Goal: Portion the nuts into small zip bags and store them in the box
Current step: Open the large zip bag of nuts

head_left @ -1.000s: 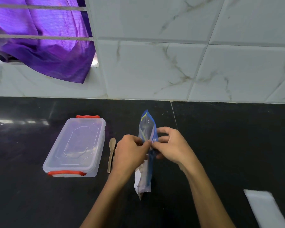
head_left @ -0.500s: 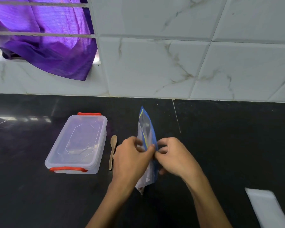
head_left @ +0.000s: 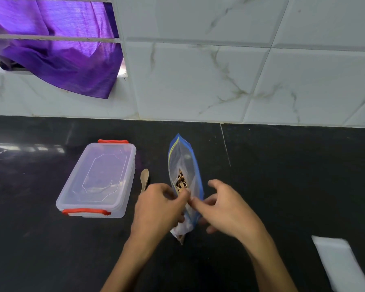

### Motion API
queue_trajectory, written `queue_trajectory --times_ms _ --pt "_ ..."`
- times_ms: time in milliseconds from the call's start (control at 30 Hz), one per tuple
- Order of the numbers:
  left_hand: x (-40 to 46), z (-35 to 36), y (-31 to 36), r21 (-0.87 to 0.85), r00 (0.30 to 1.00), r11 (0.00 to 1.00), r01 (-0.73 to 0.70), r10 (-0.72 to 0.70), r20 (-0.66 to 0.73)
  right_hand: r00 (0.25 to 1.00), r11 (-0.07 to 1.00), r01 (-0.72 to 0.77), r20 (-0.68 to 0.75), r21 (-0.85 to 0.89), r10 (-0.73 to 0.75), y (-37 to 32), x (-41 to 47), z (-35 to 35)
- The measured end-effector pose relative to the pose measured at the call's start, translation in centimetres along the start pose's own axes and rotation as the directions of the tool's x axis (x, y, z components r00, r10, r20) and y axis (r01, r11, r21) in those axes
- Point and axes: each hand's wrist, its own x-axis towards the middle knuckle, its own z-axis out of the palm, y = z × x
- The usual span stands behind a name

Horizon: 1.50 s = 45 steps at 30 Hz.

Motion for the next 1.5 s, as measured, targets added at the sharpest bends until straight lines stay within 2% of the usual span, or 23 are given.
queue_trajectory --times_ms 67,233,300,367,467,633,800,1000,1067,1167,1267,1300,1500 --pt "-0.3 0.3 0.0 0.036 0.997 0.999 0.005 -0.008 0.072 0.997 1.0 0.015 0.071 0.014 -0.016 0.2 -0.4 0.3" --pt "-0.8 -0.3 -0.7 -0.022 1.0 0.999 -0.03 0.03 0.003 0.999 0.992 0.02 0.037 0.126 -0.025 1.1 -0.5 -0.6" --pt "-1.2 -0.4 -0.6 -0.019 1.0 1.0 -0.019 0.019 0.001 0.999 0.993 0.021 0.027 0.12 -0.025 1.3 -0.4 -0.7" --pt "-1.2 -0.4 -0.7 -0.001 1.0 1.0 -0.005 0.005 -0.002 1.0 0.996 0.03 0.005 0.083 -0.03 1.5 -0.4 -0.7" --pt "-0.8 -0.9 -0.5 0.107 0.999 0.994 0.011 -0.006 -0.044 0.997 0.995 0.052 -0.059 -0.081 -0.056 1.6 0.0 -0.9" --pt "2.1 -1.7 1.1 0.273 0.994 0.958 -0.086 0.103 -0.045 0.968 0.976 0.156 -0.173 -0.152 -0.182 -0.6 3.0 -1.8" --pt "6.8 -1.2 3.5 0.384 0.949 0.908 -0.17 0.256 -0.186 0.911 0.942 0.269 -0.265 -0.202 -0.317 -3.7 7.2 -2.6" --pt "9.8 -0.8 4.6 0.314 0.925 0.91 -0.271 0.337 -0.178 0.888 0.885 0.348 -0.194 -0.31 -0.417 -4.8 9.9 -2.5" --pt "10.3 -0.9 4.6 0.326 0.925 0.9 -0.289 0.35 -0.146 0.901 0.891 0.352 -0.155 -0.287 -0.406 -4.7 10.3 -2.8" --pt "11.1 -1.3 4.5 0.382 0.95 0.882 -0.277 0.311 -0.03 0.944 0.936 0.322 -0.031 -0.142 -0.329 -4.3 11.0 -3.3" --pt "11.6 -1.6 4.3 0.233 0.971 0.947 -0.221 0.19 0.148 0.959 0.964 0.264 0.101 0.024 -0.265 -3.6 11.7 -3.5" --pt "11.7 -1.6 4.3 0.203 0.964 0.951 -0.232 0.197 0.179 0.957 0.964 0.256 0.123 0.071 -0.264 -3.4 12.0 -3.5" --pt "11.8 -1.3 2.8 0.122 0.873 0.87 -0.478 0.455 0.178 0.882 0.885 0.449 0.098 0.125 -0.461 -2.5 11.9 -4.1"
